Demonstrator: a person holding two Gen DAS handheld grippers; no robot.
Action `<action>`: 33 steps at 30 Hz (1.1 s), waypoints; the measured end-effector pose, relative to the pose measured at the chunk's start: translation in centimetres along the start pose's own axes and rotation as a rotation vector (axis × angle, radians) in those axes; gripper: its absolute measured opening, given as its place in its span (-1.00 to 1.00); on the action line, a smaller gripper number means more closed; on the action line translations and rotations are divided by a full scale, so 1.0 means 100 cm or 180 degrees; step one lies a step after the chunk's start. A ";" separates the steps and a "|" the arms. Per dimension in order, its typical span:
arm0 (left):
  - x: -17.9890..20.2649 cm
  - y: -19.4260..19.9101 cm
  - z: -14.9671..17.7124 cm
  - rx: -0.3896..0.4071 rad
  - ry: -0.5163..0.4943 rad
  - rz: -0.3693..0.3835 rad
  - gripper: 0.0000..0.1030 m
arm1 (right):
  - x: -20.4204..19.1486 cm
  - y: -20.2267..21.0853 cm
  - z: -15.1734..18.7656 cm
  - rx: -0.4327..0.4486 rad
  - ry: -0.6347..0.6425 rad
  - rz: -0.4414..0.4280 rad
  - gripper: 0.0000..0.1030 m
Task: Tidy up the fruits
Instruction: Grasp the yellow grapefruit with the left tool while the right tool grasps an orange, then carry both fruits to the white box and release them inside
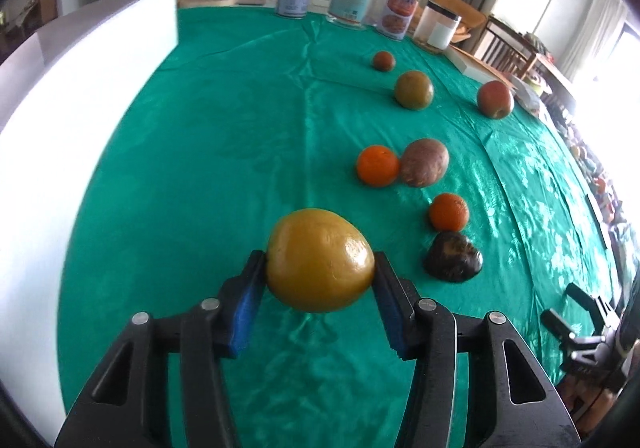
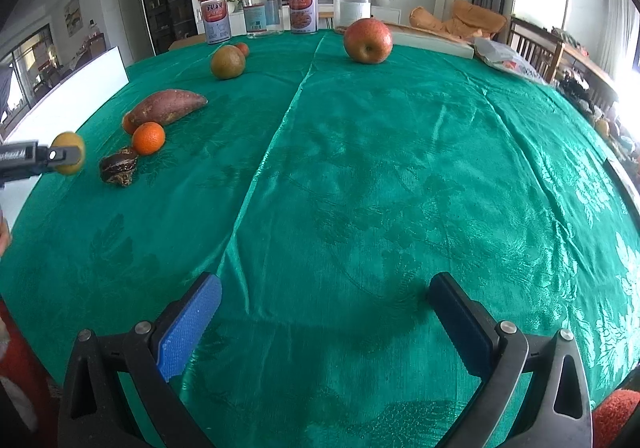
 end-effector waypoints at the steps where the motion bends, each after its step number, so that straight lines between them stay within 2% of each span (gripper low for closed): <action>1: -0.006 0.009 0.004 0.0035 0.0037 -0.0036 0.05 | -0.007 0.002 -0.009 -0.0058 -0.0138 -0.0253 0.90; 5: -0.019 0.036 0.017 0.0187 0.0104 -0.0141 0.05 | -0.062 -0.007 -0.058 -0.0422 -0.0251 -0.0932 0.41; 7: -0.021 0.044 0.022 0.0268 0.0148 -0.0139 0.05 | -0.095 -0.018 -0.084 -0.0579 -0.0168 -0.1078 0.37; 10: -0.023 0.052 0.030 0.0331 0.0215 -0.0102 0.05 | -0.136 -0.038 -0.104 -0.0701 0.0198 -0.0901 0.31; 13: -0.029 0.054 0.038 0.0318 0.0274 -0.0086 0.05 | -0.164 -0.058 -0.101 -0.0879 0.0531 -0.0648 0.15; 15: -0.033 0.055 0.041 0.0324 0.0304 -0.0095 0.05 | -0.171 -0.068 -0.096 -0.0993 0.0604 -0.0564 -0.36; 19: -0.035 0.059 0.040 0.0350 0.0333 -0.0070 0.05 | -0.171 -0.067 -0.102 -0.0951 0.0498 -0.0554 -0.39; 22: -0.031 0.077 0.035 0.0447 0.0331 -0.0060 0.05 | -0.158 -0.042 -0.114 -0.0729 0.0448 -0.0574 -0.40; 25: -0.026 0.107 0.022 0.0586 0.0403 0.0078 0.05 | -0.163 -0.005 -0.134 -0.0498 0.0469 -0.0720 -0.40; 28: -0.033 0.150 -0.001 0.0863 0.0513 0.0159 0.05 | -0.202 0.037 -0.152 -0.0361 0.0581 -0.1091 -0.40; 31: -0.065 0.192 -0.020 0.1104 0.0636 -0.0087 0.05 | -0.275 0.076 -0.153 -0.0296 0.0927 -0.1497 -0.40; 33: -0.098 0.209 -0.025 0.1141 0.0768 -0.0362 0.05 | -0.330 0.096 -0.142 -0.0301 0.1152 -0.1775 -0.39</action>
Point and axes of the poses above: each gripper's, at about its wrist camera, not at the fingertips, and y roughly against the way its jaws point, x to its right, z to its underside, the point moved 8 cm from there along -y, roughly the way its jaws point, and after that the axes turned 13 degrees about z, right-handed, at the moved point
